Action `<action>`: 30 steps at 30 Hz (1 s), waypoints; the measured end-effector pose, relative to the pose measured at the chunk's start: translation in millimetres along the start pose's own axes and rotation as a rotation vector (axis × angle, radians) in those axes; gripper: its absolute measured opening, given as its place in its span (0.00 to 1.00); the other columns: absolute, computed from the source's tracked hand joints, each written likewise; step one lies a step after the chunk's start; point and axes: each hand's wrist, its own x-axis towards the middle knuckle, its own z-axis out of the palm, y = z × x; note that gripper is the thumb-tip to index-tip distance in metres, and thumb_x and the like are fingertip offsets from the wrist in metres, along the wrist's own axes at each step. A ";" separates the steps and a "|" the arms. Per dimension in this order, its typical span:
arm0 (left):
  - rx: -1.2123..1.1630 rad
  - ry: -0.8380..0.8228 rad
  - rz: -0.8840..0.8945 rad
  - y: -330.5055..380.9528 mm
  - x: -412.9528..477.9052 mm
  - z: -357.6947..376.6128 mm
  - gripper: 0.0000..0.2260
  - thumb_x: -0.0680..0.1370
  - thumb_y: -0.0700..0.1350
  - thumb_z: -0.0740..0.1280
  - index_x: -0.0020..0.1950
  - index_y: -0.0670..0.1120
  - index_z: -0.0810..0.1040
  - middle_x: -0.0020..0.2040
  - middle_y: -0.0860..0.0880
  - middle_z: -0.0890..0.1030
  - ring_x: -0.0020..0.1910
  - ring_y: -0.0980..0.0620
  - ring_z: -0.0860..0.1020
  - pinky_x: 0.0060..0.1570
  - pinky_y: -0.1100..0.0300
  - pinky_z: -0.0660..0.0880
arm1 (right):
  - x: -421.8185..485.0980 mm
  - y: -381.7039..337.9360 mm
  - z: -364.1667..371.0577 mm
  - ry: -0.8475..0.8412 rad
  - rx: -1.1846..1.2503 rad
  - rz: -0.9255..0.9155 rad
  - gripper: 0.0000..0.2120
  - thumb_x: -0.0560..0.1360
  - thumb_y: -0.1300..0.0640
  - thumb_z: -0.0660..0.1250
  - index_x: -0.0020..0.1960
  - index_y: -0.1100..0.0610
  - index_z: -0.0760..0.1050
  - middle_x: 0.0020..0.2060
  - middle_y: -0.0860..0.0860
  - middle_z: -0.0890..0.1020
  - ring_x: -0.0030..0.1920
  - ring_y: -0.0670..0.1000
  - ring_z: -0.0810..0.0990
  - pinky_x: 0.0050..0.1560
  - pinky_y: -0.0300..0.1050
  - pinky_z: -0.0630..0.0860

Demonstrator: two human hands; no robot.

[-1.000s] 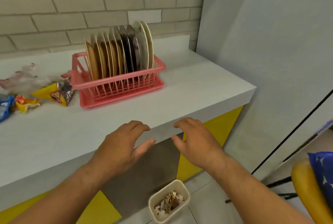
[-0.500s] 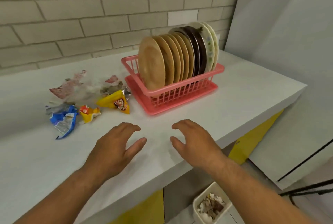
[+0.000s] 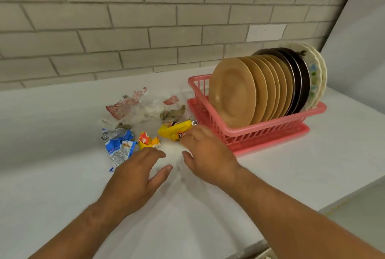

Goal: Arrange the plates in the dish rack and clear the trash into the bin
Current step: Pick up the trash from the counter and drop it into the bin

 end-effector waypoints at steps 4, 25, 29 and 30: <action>0.059 0.073 -0.039 -16.3 17.8 -5.3 0.20 0.74 0.65 0.54 0.56 0.56 0.76 0.53 0.59 0.78 0.51 0.57 0.76 0.42 0.64 0.70 | 57.8 -1.0 11.5 -0.069 -0.048 -0.025 0.16 0.73 0.57 0.65 0.60 0.58 0.75 0.55 0.56 0.77 0.58 0.58 0.72 0.61 0.55 0.70; 0.092 0.169 0.065 -57.5 63.3 -2.1 0.18 0.74 0.56 0.58 0.52 0.47 0.79 0.48 0.50 0.79 0.47 0.48 0.76 0.45 0.56 0.74 | -6.5 -2.4 62.9 -0.223 -0.018 0.228 0.21 0.67 0.38 0.56 0.49 0.48 0.78 0.49 0.49 0.78 0.52 0.55 0.76 0.53 0.54 0.72; 0.093 0.171 0.079 -68.8 55.8 -8.5 0.15 0.74 0.55 0.59 0.50 0.47 0.79 0.46 0.50 0.78 0.46 0.47 0.76 0.45 0.54 0.75 | -5.0 -12.4 68.1 -0.204 -0.044 0.243 0.18 0.71 0.41 0.55 0.46 0.53 0.75 0.46 0.51 0.78 0.46 0.57 0.78 0.45 0.53 0.75; 0.096 0.177 0.069 -72.6 53.2 -10.1 0.14 0.74 0.55 0.60 0.49 0.47 0.79 0.46 0.50 0.78 0.46 0.47 0.76 0.45 0.55 0.74 | -4.4 -16.4 69.8 -0.205 -0.072 0.253 0.15 0.73 0.43 0.57 0.44 0.53 0.73 0.41 0.50 0.78 0.40 0.55 0.77 0.38 0.51 0.73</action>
